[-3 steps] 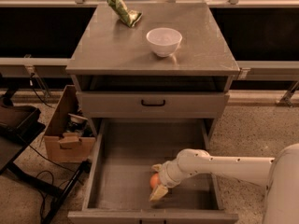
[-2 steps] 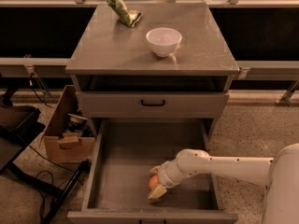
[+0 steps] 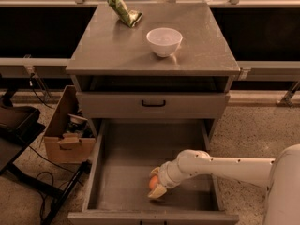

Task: Pick orange from middle drawer and place on counter

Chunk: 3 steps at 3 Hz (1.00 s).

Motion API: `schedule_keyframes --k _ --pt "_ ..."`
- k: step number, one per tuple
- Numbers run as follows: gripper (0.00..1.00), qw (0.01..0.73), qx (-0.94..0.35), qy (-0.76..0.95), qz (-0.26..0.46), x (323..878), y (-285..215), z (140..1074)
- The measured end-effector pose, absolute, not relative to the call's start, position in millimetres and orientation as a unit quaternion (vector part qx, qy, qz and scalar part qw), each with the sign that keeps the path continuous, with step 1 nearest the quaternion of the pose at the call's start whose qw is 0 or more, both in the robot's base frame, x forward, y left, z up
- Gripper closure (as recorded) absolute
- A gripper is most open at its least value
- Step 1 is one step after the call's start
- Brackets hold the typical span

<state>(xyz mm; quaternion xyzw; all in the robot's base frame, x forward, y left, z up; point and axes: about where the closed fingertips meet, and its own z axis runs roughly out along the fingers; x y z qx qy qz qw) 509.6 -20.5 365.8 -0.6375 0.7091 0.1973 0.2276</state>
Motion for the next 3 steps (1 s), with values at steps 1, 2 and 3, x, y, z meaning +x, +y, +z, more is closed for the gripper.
schedule_keyframes --k 1,2,3 --pt "1.00 0.238 -0.638 0.702 0.208 512.4 -9.3 407.1" --pt "1.00 0.232 -0.619 0.717 0.222 503.1 -22.8 518.5" --pt "1.00 0.245 -0.590 0.738 0.215 530.1 -55.3 627.1"
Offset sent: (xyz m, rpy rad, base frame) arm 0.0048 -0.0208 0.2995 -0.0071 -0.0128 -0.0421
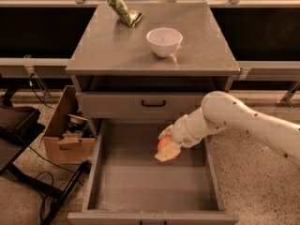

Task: Pick orange from middle drawer and place on counter

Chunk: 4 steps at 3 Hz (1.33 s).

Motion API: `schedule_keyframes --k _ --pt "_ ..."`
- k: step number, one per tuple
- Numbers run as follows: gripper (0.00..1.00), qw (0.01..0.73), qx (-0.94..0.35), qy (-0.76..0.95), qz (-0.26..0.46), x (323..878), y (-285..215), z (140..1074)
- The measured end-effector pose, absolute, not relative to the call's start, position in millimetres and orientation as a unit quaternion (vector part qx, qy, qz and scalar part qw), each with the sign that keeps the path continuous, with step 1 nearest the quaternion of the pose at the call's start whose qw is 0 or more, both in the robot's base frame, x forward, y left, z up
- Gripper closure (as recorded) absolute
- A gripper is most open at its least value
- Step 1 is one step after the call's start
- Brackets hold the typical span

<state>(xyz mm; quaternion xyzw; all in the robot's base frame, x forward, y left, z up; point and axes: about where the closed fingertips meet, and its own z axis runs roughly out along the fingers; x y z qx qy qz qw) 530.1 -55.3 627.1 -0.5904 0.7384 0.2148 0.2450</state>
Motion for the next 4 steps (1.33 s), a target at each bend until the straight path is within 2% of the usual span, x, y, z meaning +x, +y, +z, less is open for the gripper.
schedule_keyframes --k 2,3,4 --pt "1.00 0.248 -0.518 0.793 0.205 568.6 -152.6 777.6" --pt "1.00 0.259 -0.468 0.828 0.165 579.7 -203.5 846.1" --pt "1.00 0.263 -0.466 0.829 0.164 582.1 -205.1 848.8"
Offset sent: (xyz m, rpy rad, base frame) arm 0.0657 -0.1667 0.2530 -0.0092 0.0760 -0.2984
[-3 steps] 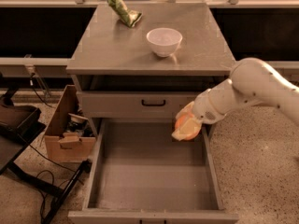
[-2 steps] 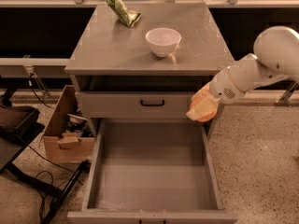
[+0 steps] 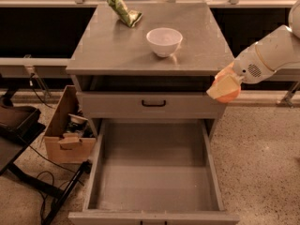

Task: Pick orange from middle drawer and place on counter

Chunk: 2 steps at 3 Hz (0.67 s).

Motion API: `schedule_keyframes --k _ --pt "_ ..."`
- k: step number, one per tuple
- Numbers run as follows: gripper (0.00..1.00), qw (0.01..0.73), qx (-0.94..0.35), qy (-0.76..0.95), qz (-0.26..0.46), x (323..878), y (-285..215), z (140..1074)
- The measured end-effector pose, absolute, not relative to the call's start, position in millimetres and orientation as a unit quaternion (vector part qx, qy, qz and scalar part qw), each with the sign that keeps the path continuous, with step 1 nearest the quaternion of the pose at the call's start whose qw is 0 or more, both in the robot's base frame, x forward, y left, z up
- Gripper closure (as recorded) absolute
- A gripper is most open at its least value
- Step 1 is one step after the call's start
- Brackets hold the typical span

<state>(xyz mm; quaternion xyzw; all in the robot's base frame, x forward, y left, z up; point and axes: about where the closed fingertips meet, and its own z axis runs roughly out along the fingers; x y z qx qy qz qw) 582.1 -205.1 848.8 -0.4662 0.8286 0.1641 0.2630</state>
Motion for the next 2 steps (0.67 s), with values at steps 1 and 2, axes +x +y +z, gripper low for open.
schedule_keyframes --k 1,2 --pt "1.00 0.264 -0.469 0.827 0.163 586.9 -205.5 854.1" --pt "1.00 0.240 -0.472 0.835 0.150 607.2 -210.6 867.1"
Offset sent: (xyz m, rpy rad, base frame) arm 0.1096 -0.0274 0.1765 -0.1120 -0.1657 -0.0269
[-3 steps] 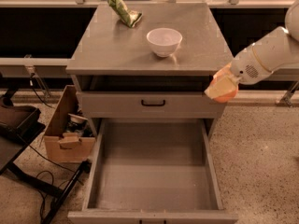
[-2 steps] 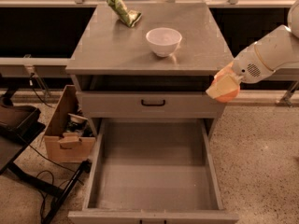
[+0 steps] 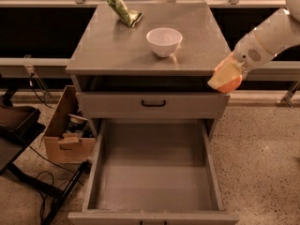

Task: Pick orange from middle drawer and place on counter

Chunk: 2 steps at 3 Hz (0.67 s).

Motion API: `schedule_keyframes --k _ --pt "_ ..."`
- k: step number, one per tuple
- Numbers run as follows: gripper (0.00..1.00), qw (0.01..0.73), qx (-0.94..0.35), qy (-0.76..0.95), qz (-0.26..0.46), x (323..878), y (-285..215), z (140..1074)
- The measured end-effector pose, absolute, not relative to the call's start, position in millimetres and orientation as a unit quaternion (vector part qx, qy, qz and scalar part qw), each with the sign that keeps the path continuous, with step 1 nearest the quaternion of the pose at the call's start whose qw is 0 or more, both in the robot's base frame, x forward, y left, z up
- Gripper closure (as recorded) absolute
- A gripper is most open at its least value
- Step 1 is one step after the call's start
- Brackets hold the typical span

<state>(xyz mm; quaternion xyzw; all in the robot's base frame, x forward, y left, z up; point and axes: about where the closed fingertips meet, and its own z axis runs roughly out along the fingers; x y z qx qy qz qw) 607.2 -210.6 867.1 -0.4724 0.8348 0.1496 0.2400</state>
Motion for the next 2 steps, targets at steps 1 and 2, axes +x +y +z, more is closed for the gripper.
schedule_keyframes --k 1,2 --pt "1.00 0.197 -0.469 0.849 0.143 635.6 -204.6 880.3" --pt "1.00 0.184 -0.433 0.871 0.146 675.4 -198.1 885.1"
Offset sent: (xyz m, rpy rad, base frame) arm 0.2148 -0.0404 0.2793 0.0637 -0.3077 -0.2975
